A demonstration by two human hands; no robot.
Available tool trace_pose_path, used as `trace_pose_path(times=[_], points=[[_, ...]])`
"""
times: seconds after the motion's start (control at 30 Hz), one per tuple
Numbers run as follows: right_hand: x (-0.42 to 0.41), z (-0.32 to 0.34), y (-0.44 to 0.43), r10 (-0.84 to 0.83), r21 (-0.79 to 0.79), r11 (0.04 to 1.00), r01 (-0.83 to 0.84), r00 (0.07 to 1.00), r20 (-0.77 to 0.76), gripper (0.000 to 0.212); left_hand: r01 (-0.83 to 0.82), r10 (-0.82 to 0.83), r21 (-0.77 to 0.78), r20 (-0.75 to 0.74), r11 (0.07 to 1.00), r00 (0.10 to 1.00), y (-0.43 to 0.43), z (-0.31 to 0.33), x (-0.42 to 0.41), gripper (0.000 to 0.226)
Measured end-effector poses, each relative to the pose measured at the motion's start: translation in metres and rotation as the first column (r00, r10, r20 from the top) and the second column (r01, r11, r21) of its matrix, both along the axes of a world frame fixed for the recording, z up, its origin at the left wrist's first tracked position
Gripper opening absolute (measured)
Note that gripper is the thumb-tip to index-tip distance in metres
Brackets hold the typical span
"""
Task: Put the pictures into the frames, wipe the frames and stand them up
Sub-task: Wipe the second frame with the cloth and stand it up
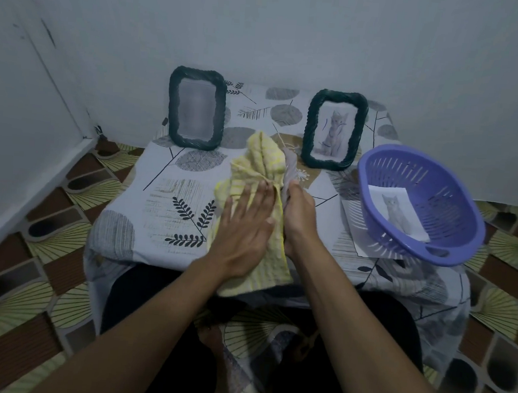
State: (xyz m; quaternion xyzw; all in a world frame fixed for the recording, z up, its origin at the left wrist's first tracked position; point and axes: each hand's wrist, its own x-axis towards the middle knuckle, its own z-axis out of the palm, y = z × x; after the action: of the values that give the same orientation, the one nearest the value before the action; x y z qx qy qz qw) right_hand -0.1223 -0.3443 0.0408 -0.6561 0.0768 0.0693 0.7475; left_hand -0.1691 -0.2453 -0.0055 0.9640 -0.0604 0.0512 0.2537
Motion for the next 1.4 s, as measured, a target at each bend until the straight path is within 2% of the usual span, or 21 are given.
trace_pose_path(times=[0.1,0.2,0.27,0.33,0.4,0.47,0.67,0.77,0.83,1.0,1.07,1.17,1.23,1.3,1.4], points=[[-0.002,-0.003,0.003,0.051,0.036,0.998,-0.051,0.998,-0.023,0.033,-0.064,0.063,0.038,0.017,0.997,0.998,0.011,-0.002,0.009,0.057],[-0.009,0.001,0.003,0.093,0.006,0.996,-0.093,0.995,-0.02,0.046,-0.239,0.239,-0.005,0.019,0.971,0.971,0.025,0.004,0.029,0.055],[-0.012,0.003,0.003,0.109,0.026,0.994,-0.108,0.994,-0.009,0.048,-0.361,0.358,-0.114,-0.042,0.926,0.933,0.032,0.007,0.037,0.057],[-0.014,0.004,0.001,0.126,0.038,0.991,-0.127,0.992,0.018,0.04,-0.417,0.402,-0.323,-0.116,0.849,0.908,0.035,0.009,0.039,0.058],[-0.017,0.005,-0.001,0.106,0.052,0.993,-0.106,0.994,0.001,0.035,-0.409,0.392,-0.474,-0.139,0.78,0.909,0.031,0.01,0.031,0.057],[-0.016,0.004,-0.003,0.052,0.1,0.994,-0.049,0.998,-0.023,0.033,-0.405,0.379,-0.544,-0.165,0.735,0.91,0.024,0.013,0.02,0.055],[-0.007,0.004,-0.011,-0.038,0.284,0.957,0.059,0.996,-0.079,0.034,-0.364,0.34,-0.659,-0.171,0.658,0.925,0.018,0.008,0.0,0.029],[-0.003,0.0,-0.014,-0.047,0.298,0.952,0.072,0.995,-0.09,0.038,-0.355,0.331,-0.715,-0.18,0.602,0.926,0.021,0.004,0.0,0.03],[-0.002,-0.001,-0.013,-0.031,0.293,0.955,0.051,0.997,-0.071,0.043,-0.387,0.377,-0.727,-0.188,0.568,0.907,0.021,0.005,0.002,0.034],[-0.007,-0.001,-0.007,-0.014,0.251,0.968,0.009,1.0,0.016,0.057,-0.524,0.543,-0.699,-0.229,0.486,0.808,0.018,0.011,0.007,0.061],[-0.006,-0.002,-0.006,-0.03,0.238,0.971,0.02,0.999,0.037,0.065,-0.481,0.516,-0.698,-0.184,0.53,0.836,0.018,0.009,0.004,0.052],[-0.002,-0.001,-0.009,-0.042,0.245,0.969,0.034,0.999,0.026,0.061,-0.382,0.4,-0.701,-0.148,0.603,0.904,0.021,0.005,-0.002,0.03],[-0.001,-0.003,-0.009,-0.054,0.224,0.973,0.049,0.998,0.018,0.055,-0.376,0.403,-0.685,-0.129,0.624,0.906,0.024,0.002,-0.002,0.029],[-0.002,-0.007,-0.006,-0.036,0.204,0.979,0.03,0.999,0.027,0.046,-0.407,0.46,-0.678,-0.113,0.612,0.881,0.023,0.004,-0.003,0.038],[-0.005,-0.011,-0.002,0.015,0.192,0.981,-0.027,0.998,0.061,0.051,-0.508,0.556,-0.689,-0.181,0.518,0.812,0.022,0.01,0.0,0.05]])
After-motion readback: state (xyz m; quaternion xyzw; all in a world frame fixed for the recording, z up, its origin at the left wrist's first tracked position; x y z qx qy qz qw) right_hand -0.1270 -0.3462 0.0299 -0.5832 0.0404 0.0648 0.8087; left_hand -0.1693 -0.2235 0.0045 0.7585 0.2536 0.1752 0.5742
